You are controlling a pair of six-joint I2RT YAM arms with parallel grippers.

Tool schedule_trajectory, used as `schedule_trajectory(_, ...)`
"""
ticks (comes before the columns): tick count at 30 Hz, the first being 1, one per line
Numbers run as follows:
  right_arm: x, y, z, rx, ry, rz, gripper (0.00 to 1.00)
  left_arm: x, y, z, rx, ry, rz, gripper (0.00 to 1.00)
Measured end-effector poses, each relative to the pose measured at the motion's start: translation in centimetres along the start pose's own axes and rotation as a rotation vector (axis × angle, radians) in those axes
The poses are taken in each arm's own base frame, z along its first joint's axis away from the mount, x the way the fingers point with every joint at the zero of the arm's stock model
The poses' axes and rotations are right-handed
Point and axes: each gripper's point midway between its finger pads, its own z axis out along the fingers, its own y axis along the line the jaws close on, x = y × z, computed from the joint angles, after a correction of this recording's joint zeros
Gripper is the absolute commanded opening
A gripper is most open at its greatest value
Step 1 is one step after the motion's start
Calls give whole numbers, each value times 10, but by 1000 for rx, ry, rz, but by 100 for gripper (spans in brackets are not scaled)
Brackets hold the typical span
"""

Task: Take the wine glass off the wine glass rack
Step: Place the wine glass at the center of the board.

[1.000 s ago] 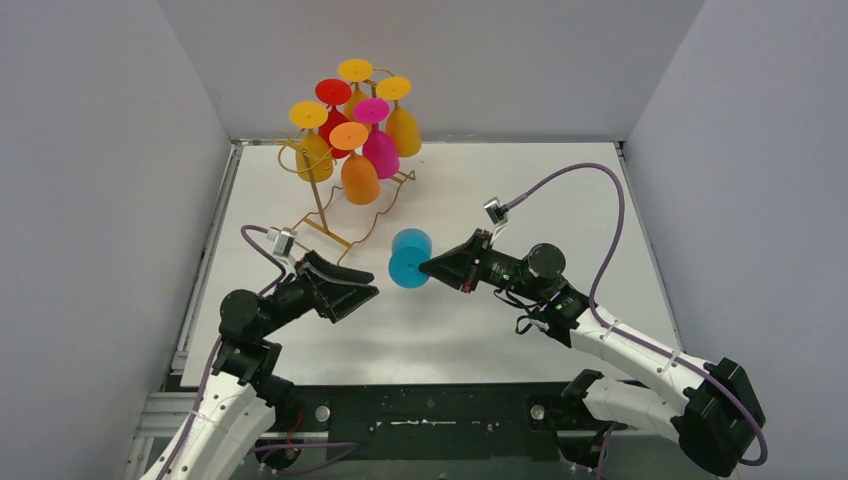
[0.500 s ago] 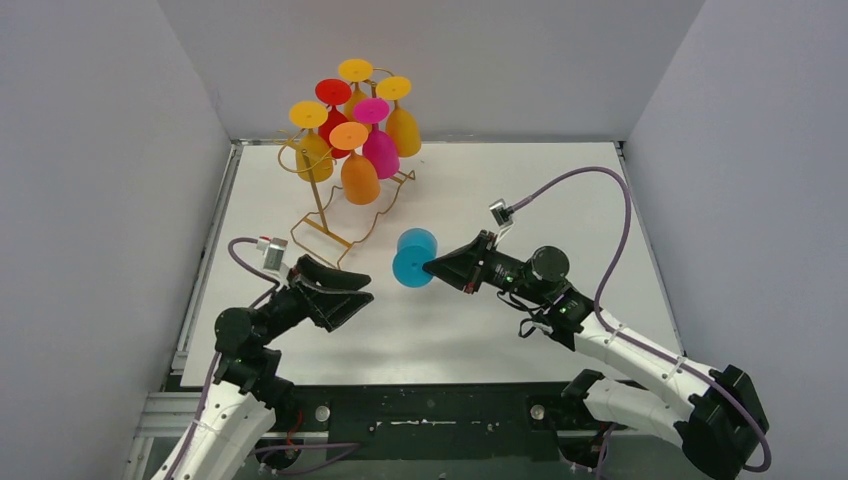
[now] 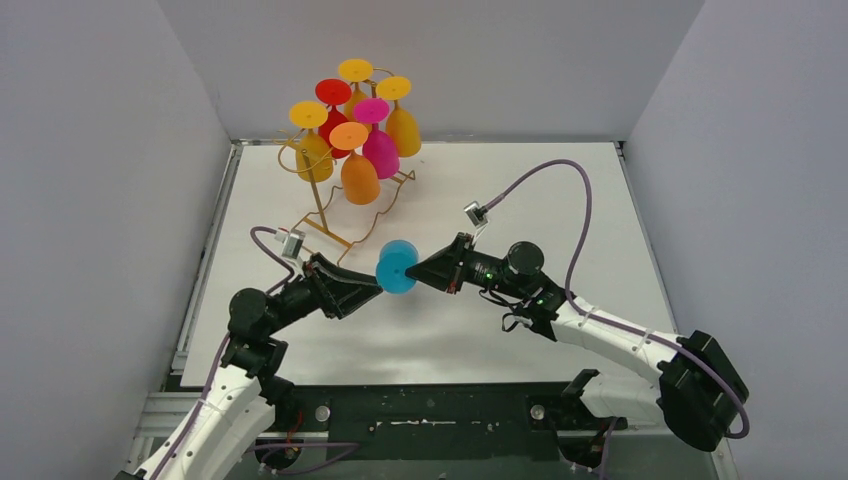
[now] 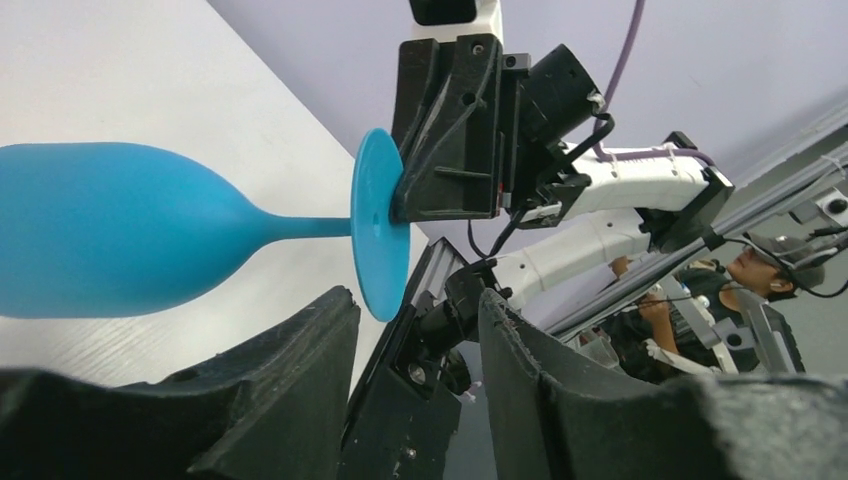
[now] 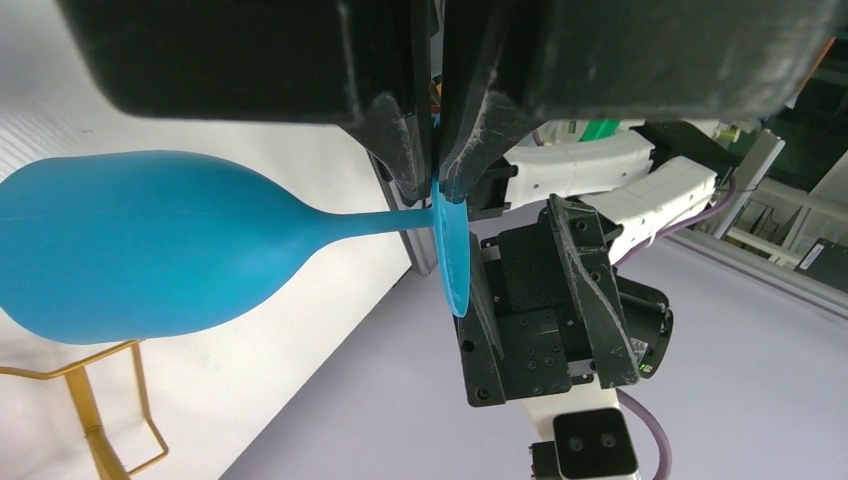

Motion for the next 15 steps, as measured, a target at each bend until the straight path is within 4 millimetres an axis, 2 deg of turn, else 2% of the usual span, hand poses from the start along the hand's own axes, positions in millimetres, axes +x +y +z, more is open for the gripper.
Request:
schedule_trajectory(5, 4, 12, 9, -53, 14, -13, 0, 3, -8, 1, 37, 18, -8, 33)
schedule_trajectory(11, 11, 22, 19, -103, 39, -24, 0, 9, -7, 2, 45, 50, -43, 15)
schedule_trajectory(15, 13, 25, 20, -117, 45, -28, 0, 14, -7, 1, 49, 50, -64, 14)
